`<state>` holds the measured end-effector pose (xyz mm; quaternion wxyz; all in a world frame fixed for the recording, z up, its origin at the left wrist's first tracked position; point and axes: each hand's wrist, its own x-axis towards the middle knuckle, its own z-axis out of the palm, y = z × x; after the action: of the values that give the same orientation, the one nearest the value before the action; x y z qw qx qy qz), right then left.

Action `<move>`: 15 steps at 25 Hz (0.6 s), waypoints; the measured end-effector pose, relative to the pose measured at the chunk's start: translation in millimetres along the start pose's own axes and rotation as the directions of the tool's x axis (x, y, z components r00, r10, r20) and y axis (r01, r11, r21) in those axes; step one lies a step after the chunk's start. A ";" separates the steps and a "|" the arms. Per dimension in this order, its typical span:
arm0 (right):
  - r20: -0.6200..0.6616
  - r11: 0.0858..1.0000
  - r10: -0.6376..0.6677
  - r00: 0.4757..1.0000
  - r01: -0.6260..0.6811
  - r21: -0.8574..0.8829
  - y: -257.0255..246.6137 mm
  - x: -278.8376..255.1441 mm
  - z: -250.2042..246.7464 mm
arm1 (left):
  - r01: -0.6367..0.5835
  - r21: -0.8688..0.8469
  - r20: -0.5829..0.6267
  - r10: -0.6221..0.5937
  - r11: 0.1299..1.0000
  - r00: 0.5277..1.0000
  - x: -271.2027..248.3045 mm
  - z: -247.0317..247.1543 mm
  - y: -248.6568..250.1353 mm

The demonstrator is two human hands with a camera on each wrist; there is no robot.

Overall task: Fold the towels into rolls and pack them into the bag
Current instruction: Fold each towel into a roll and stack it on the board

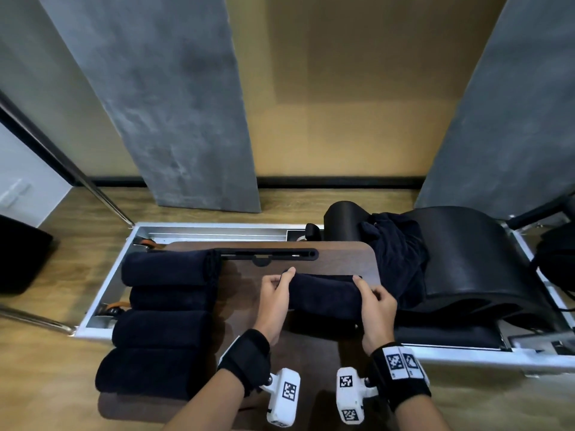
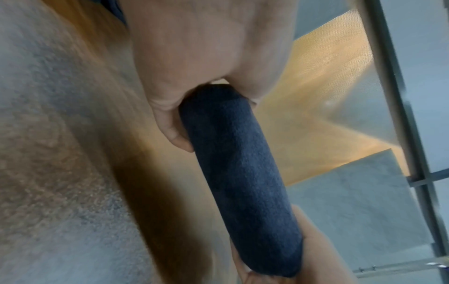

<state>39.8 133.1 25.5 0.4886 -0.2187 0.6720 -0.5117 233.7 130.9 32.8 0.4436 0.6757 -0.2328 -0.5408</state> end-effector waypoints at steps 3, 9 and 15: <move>0.000 0.988 -0.023 1.000 0.023 0.155 -13.8 -9.9 3.9 | -0.109 -0.062 -0.017 0.108 0.992 0.994 -8.5 -5.1 5.7; 0.171 0.986 -0.012 0.985 -0.017 0.165 -32.0 -66.3 51.3 | -0.384 0.010 -0.077 0.383 0.923 0.921 -27.0 -67.6 28.3; 0.208 0.995 0.028 0.978 -0.047 0.085 -7.8 -139.2 154.2 | -0.425 0.058 -0.334 0.419 0.903 0.844 -32.8 -178.6 40.5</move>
<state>233.3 167.5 93.0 0.5747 -0.2358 0.5979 -0.5066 397.8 198.9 88.3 0.5910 0.6866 -0.2909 -0.3076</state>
